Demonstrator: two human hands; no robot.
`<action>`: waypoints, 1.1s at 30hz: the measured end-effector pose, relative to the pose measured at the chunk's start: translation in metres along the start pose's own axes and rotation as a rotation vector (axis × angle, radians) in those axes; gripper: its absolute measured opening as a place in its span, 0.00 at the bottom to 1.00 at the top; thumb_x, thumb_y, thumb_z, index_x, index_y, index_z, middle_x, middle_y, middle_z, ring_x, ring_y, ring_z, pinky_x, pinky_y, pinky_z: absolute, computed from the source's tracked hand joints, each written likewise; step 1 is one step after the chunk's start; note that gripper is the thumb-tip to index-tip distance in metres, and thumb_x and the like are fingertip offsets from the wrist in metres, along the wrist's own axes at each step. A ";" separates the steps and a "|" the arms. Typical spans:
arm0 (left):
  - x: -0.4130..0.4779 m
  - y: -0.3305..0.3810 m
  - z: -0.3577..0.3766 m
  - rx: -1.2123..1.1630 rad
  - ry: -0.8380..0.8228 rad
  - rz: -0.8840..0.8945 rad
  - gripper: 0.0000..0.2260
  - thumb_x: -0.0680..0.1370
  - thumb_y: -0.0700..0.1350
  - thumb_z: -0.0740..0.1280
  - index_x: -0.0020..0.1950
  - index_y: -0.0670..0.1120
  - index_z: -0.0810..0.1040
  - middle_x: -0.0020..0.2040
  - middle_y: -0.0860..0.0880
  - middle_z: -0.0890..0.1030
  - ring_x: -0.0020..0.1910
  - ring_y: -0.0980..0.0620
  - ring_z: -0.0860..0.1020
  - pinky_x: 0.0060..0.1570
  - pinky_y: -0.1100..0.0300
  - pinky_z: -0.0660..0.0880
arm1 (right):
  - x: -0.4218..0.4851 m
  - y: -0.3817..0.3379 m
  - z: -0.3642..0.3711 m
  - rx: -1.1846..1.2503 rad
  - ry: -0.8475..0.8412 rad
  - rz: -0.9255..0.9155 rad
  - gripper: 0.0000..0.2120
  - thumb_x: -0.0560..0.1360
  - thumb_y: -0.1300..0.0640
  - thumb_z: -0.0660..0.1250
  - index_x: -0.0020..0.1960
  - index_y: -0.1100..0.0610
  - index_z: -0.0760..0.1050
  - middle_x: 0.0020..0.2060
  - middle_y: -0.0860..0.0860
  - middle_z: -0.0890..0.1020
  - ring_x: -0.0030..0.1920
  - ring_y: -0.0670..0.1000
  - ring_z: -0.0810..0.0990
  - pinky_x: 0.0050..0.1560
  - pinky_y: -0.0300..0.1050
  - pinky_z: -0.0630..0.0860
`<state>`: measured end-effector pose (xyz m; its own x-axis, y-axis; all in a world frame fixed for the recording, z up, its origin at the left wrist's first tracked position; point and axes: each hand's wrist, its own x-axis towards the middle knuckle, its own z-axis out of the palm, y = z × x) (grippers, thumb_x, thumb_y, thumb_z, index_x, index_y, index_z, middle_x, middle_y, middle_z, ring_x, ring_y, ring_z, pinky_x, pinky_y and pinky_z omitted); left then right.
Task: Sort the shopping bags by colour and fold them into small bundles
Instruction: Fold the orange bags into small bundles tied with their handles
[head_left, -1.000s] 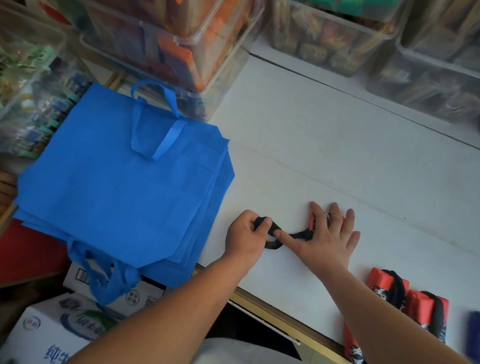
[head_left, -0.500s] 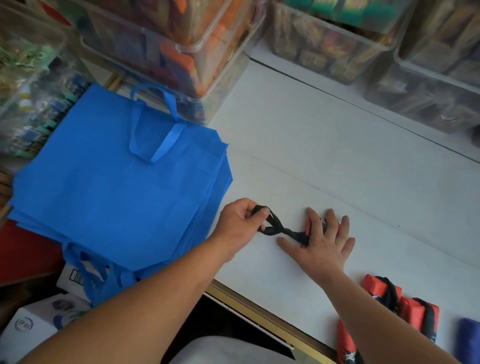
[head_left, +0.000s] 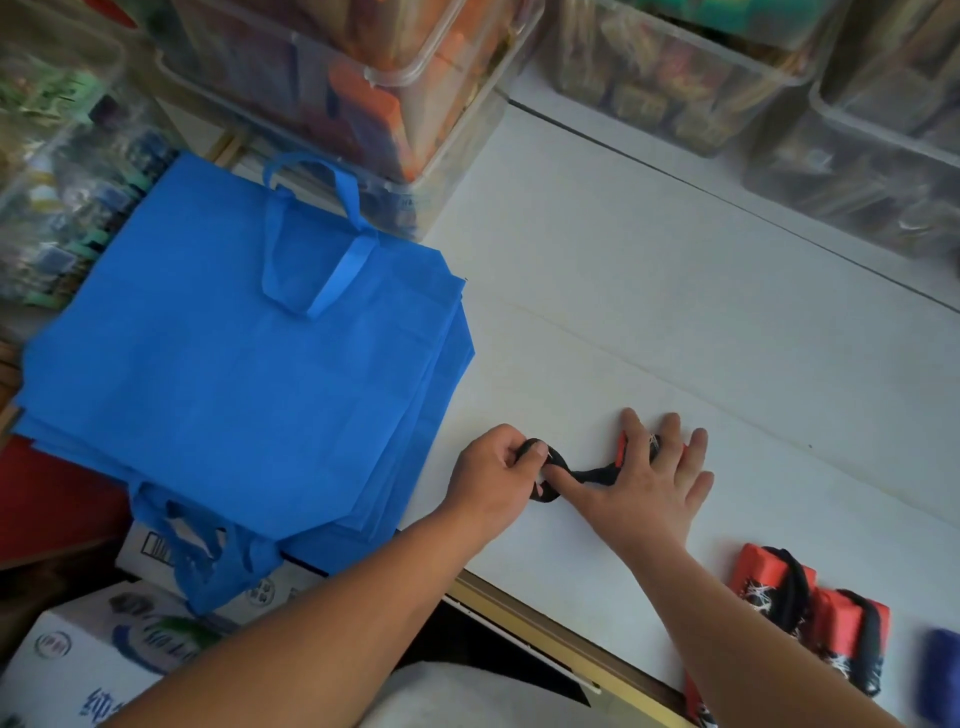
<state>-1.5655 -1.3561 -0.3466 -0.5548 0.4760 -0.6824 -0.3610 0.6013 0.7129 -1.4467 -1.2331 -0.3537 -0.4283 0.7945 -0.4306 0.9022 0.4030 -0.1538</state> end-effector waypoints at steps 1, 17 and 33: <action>0.000 0.000 0.000 -0.003 -0.010 -0.002 0.08 0.80 0.52 0.69 0.45 0.49 0.79 0.37 0.51 0.85 0.42 0.50 0.85 0.51 0.44 0.83 | 0.000 0.001 0.003 -0.015 0.018 -0.006 0.56 0.57 0.13 0.54 0.78 0.40 0.52 0.80 0.51 0.47 0.80 0.58 0.35 0.77 0.64 0.48; -0.002 0.020 -0.003 -0.049 -0.177 -0.069 0.09 0.82 0.54 0.67 0.49 0.50 0.80 0.45 0.48 0.84 0.48 0.52 0.83 0.48 0.65 0.76 | 0.009 0.023 0.014 -0.072 -0.019 -0.152 0.36 0.76 0.27 0.48 0.80 0.40 0.52 0.80 0.52 0.47 0.80 0.58 0.36 0.73 0.70 0.51; -0.016 0.032 0.006 -0.047 0.036 0.037 0.09 0.82 0.48 0.68 0.48 0.44 0.80 0.33 0.49 0.79 0.31 0.55 0.78 0.36 0.64 0.78 | 0.000 0.030 -0.027 0.624 -0.037 0.386 0.40 0.68 0.34 0.76 0.70 0.54 0.67 0.61 0.54 0.72 0.56 0.58 0.78 0.51 0.53 0.79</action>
<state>-1.5634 -1.3403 -0.3142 -0.5952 0.4734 -0.6494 -0.3740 0.5521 0.7452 -1.4210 -1.2094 -0.3344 -0.0818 0.8071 -0.5848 0.8543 -0.2454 -0.4581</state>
